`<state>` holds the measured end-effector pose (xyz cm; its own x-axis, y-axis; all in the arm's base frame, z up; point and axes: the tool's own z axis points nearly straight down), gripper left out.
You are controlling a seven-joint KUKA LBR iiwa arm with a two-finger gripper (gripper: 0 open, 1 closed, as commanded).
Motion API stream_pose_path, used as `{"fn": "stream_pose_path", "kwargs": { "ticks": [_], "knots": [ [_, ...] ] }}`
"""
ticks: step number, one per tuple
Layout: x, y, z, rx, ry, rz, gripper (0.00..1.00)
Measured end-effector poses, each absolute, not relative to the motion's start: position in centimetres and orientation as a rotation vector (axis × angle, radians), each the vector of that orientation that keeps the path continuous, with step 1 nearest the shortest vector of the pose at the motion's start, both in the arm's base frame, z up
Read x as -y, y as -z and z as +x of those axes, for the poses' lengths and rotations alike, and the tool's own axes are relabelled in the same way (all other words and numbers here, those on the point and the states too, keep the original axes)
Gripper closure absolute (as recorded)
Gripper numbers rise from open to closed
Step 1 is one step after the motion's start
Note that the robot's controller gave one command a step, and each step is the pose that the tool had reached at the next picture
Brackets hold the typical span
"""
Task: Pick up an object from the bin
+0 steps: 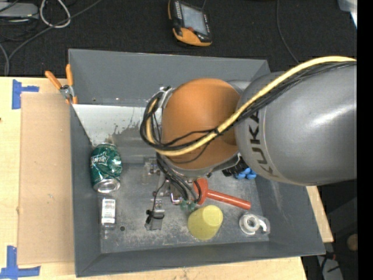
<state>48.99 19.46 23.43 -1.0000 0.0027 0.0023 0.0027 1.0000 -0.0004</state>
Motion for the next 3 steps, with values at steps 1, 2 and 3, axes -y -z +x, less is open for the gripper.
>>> {"fn": "stream_pose_path", "kwargs": {
  "ticks": [1,2,3],
  "knots": [
    [-21.2,-14.4,48.9,2.99,0.001,0.962,0.0],
    [-24.2,-15.6,59.3,3.079,0.002,0.631,0.0],
    [-23.9,-11.0,59.3,2.701,0.007,1.584,0.0]
  ]
}}
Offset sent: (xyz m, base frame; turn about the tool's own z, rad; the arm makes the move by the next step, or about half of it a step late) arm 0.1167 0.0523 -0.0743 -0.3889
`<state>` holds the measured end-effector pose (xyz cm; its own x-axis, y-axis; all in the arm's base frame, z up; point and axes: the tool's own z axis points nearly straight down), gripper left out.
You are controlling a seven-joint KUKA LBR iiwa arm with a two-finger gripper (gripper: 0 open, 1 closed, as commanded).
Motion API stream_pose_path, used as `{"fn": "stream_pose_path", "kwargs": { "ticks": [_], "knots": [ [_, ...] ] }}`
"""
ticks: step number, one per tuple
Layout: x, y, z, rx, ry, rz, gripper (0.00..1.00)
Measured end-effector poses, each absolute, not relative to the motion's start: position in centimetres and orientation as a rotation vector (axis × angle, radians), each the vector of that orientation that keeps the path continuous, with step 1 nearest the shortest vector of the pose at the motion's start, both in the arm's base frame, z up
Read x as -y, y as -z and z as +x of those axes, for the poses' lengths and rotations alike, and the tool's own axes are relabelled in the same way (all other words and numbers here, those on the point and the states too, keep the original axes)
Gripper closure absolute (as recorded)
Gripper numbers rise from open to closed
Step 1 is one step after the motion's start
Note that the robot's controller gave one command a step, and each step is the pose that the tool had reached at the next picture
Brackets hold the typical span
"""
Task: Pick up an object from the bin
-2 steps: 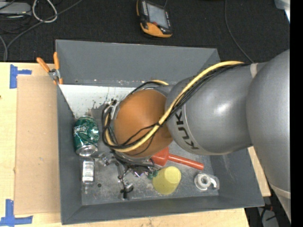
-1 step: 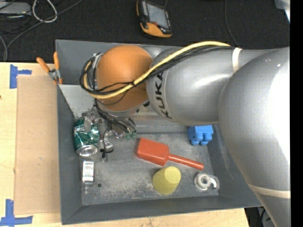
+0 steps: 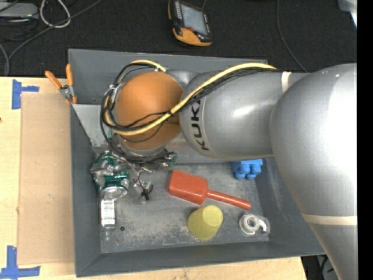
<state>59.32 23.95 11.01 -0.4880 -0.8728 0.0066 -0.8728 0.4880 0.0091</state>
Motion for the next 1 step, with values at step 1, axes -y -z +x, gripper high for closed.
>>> {"fn": "stream_pose_path", "kwargs": {
  "ticks": [1],
  "knots": [
    [-23.65,-7.14,62.32,2.733,0.005,1.578,0.0]
  ]
}}
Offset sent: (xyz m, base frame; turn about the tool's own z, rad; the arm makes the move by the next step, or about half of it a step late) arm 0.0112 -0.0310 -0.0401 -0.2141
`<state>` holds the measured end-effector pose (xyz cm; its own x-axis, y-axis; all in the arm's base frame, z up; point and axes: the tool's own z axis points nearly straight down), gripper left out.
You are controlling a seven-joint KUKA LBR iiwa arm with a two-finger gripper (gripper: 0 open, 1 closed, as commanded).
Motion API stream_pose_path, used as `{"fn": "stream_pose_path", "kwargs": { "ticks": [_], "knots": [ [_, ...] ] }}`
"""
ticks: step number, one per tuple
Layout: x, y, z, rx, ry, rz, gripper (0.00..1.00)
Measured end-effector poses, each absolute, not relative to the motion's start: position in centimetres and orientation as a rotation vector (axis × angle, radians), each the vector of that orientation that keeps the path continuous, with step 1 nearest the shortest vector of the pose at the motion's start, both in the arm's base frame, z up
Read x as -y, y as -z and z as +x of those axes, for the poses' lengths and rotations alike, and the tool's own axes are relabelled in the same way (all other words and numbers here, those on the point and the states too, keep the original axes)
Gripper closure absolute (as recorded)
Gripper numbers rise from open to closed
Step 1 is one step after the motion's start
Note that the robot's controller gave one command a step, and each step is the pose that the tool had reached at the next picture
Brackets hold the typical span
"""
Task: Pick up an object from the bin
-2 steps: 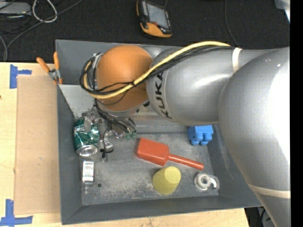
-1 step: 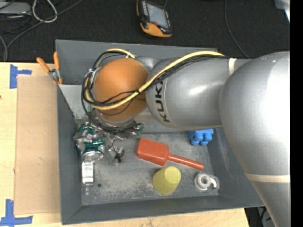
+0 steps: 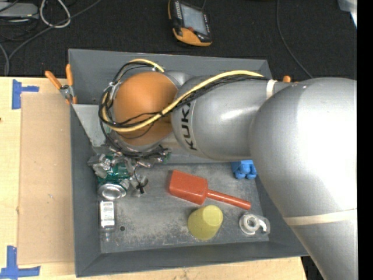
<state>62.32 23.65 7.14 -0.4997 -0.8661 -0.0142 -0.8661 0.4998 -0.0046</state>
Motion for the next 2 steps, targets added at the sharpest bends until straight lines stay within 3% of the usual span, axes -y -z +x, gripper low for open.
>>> {"fn": "stream_pose_path", "kwargs": {
  "ticks": [1,2],
  "knots": [
    [-20.96,-7.13,60.52,-2.527,-0.009,-1.859,1.0],
    [-20.95,-7.14,60.53,-2.528,-0.009,-1.858,1.0]
  ]
}}
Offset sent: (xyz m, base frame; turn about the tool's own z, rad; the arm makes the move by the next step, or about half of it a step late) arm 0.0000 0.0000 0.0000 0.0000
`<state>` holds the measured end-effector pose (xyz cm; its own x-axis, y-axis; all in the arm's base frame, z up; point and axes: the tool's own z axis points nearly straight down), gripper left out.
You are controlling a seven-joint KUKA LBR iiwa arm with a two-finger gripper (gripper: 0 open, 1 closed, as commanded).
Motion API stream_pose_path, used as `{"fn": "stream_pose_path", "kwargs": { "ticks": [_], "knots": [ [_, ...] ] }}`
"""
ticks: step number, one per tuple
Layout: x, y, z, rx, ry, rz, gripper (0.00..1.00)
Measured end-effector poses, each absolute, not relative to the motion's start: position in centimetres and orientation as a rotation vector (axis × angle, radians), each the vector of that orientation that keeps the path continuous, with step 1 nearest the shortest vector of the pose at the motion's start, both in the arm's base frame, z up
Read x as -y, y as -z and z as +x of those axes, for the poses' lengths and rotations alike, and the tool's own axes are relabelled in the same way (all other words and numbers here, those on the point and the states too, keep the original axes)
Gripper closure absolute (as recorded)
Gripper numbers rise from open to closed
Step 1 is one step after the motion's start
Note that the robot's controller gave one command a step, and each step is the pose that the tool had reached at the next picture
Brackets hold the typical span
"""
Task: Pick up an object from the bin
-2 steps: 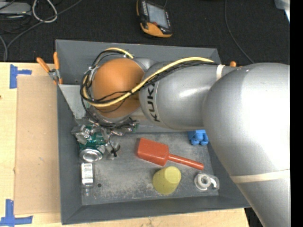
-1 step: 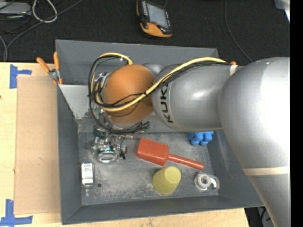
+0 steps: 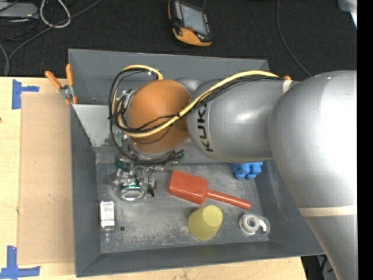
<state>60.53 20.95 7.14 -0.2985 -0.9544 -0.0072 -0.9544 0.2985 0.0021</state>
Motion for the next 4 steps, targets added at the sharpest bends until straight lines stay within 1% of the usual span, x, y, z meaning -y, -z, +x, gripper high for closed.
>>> {"fn": "stream_pose_path", "kwargs": {
  "ticks": [1,2,3,4],
  "knots": [
    [-21.0,-7.3,60.5,-2.53,-0.011,-1.853,1.0],
    [-20.9,-10.4,60.2,-2.54,-0.017,-1.857,1.0],
    [-21.0,-13.7,60.3,-2.539,-0.017,-1.851,1.0],
    [-21.1,-15.9,60.4,-2.538,-0.015,-1.843,1.0]
  ]
}}
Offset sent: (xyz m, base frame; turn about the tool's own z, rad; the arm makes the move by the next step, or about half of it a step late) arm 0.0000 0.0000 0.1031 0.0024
